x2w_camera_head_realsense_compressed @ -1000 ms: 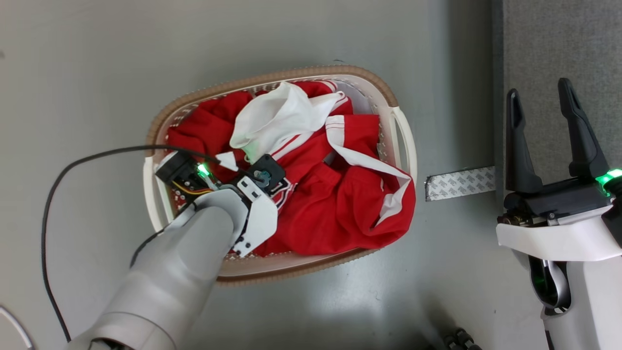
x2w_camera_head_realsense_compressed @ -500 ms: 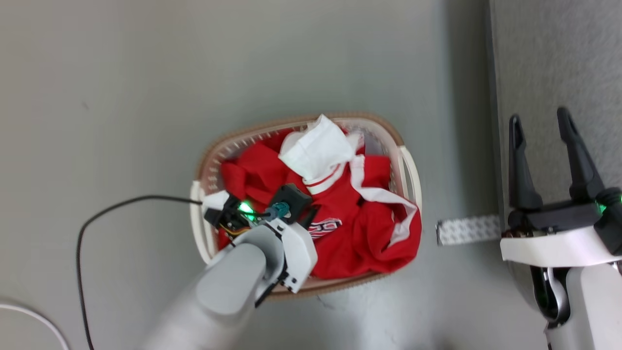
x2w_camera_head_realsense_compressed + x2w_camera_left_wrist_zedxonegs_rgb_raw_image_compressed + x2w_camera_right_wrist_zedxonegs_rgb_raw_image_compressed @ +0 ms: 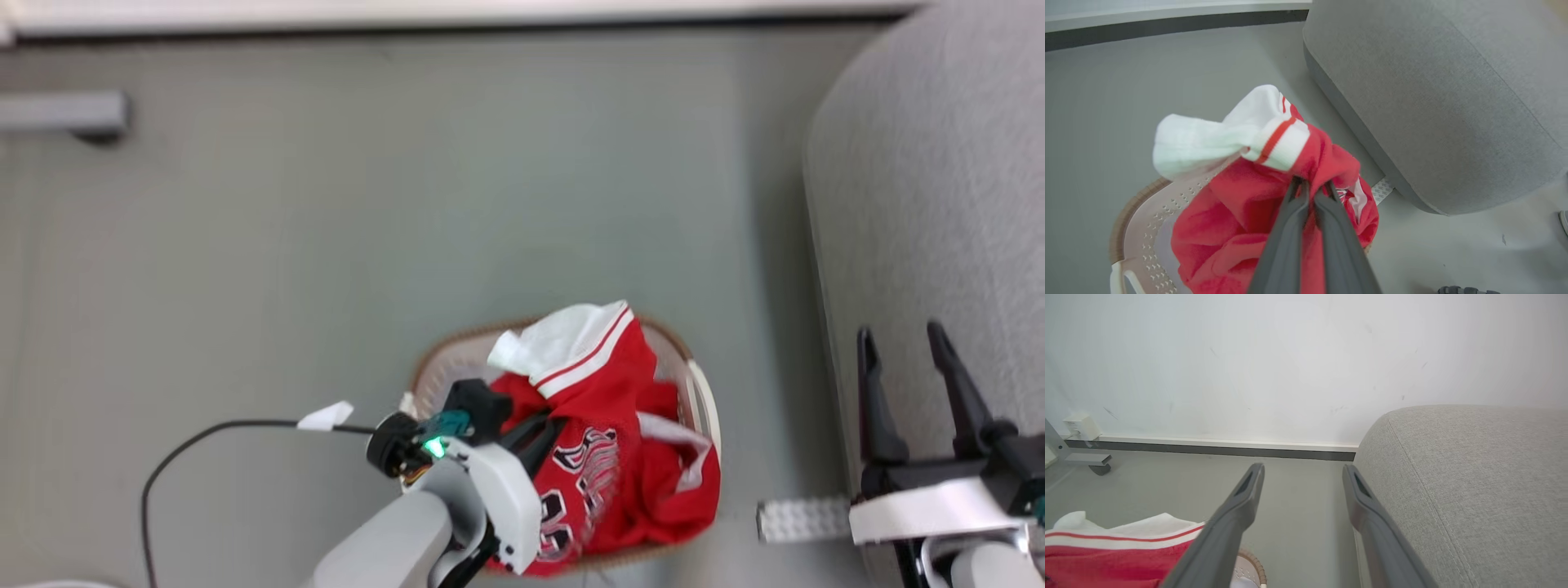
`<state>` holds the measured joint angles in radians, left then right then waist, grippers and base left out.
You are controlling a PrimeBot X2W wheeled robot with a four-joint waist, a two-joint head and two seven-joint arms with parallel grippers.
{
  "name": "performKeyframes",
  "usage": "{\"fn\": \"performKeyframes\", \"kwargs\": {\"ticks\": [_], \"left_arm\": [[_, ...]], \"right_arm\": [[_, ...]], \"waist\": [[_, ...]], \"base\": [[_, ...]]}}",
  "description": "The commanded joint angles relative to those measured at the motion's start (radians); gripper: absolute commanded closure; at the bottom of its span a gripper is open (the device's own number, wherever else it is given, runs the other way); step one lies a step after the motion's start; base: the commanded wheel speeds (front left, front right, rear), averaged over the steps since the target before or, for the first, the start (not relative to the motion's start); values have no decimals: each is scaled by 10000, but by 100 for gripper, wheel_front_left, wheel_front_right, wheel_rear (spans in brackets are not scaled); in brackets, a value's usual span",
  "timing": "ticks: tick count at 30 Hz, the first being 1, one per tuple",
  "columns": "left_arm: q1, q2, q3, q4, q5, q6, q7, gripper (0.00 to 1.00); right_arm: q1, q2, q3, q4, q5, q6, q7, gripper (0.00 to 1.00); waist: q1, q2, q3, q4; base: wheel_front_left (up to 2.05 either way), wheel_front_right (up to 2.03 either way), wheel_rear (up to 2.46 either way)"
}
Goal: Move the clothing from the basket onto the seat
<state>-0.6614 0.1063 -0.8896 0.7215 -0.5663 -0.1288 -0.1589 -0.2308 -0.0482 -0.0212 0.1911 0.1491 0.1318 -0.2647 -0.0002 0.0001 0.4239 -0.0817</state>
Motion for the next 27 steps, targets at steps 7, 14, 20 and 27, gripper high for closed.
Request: {"fn": "performKeyframes", "kwargs": {"ticks": [7, 14, 20, 27], "left_arm": [[954, 662, 278, -1572, -524, 396, 309, 100], [1588, 1318, 640, -3475, -817, 1093, 763, 100], [1963, 1897, 1032, -4942, -1133, 1677, 1139, 100], [2151, 2426, 1693, -6581, -1573, 2248, 1561, 100]], "right_arm": [[698, -44, -8, 277, 1, -21, 4, 0], [1124, -42, 38, 491, 101, -21, 4, 0], [1541, -42, 145, 663, 134, -21, 4, 0], [2042, -41, 348, 838, 201, -21, 4, 0]], "waist": [[2, -1, -1848, 370], [2, -1, -2728, 440], [2, -1, -3452, 453], [2, -1, -4137, 458]], "base": [[0, 0, 0], [0, 0, 0], [0, 0, 0], [0, 0, 0]]}}
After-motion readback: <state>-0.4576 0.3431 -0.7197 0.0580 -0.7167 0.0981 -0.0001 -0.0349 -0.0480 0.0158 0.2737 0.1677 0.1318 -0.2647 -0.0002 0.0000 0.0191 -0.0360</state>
